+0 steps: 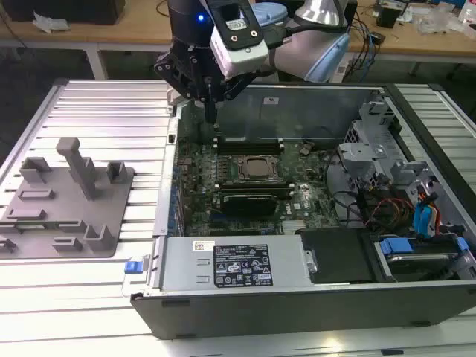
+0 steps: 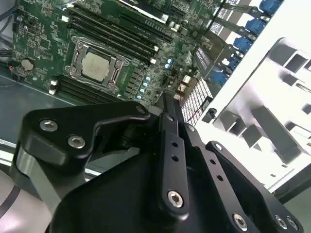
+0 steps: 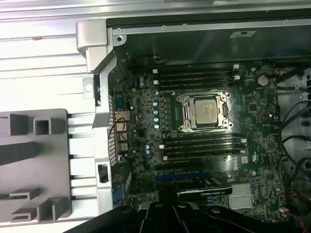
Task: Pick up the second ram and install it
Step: 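Reach for the second ram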
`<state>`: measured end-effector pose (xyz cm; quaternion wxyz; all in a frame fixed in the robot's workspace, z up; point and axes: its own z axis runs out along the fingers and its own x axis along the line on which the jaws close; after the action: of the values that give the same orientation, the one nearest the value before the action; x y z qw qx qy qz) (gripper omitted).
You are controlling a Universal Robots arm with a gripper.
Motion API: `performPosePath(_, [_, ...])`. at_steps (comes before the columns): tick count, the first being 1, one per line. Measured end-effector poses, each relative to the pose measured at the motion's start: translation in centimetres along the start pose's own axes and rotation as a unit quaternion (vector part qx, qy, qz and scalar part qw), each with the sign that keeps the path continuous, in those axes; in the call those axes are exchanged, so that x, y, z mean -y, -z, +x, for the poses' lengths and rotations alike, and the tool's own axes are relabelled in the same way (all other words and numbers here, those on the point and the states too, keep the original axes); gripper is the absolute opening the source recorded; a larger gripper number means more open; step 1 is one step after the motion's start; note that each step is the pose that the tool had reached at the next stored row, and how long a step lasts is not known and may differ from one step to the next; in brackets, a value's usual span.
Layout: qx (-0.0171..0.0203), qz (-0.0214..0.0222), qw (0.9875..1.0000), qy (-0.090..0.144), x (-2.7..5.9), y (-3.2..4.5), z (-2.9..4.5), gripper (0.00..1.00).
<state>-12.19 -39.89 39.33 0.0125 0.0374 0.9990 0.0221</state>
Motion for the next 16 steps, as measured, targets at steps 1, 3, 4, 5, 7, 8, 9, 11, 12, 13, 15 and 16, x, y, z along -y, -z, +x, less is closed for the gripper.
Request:
performPosePath(1, [0.0,0.0,1.0,0.0,0.0,0.0,0.0,0.08])
performPosePath(3, [0.0,0.0,1.0,0.0,0.0,0.0,0.0,0.08])
performPosePath(4, [0.0,0.0,1.0,0.0,0.0,0.0,0.0,0.08])
performPosePath(5, [0.0,0.0,1.0,0.0,0.0,0.0,0.0,0.08])
performPosePath(7, [0.0,0.0,1.0,0.0,0.0,0.0,0.0,0.08])
performPosePath(8, [0.0,0.0,1.0,0.0,0.0,0.0,0.0,0.08])
performPosePath(9, [0.0,-0.0002,1.0,0.0,0.01,0.0,0.15,0.08])
performPosePath(11, [0.0,-0.0001,1.0,0.0,0.03,0.01,0.46,0.08])
performPosePath(12, [0.0,-0.0001,1.0,0.0,0.04,0.02,0.61,0.08])
performPosePath(13, [0.0,-0.0001,1.0,0.0,0.06,0.02,0.74,0.08])
performPosePath(15, [0.0,-0.0001,1.0,0.0,0.07,0.03,0.94,0.08])
performPosePath(16, [0.0,-0.0001,1.0,0.0,0.08,0.03,1.11,0.08])
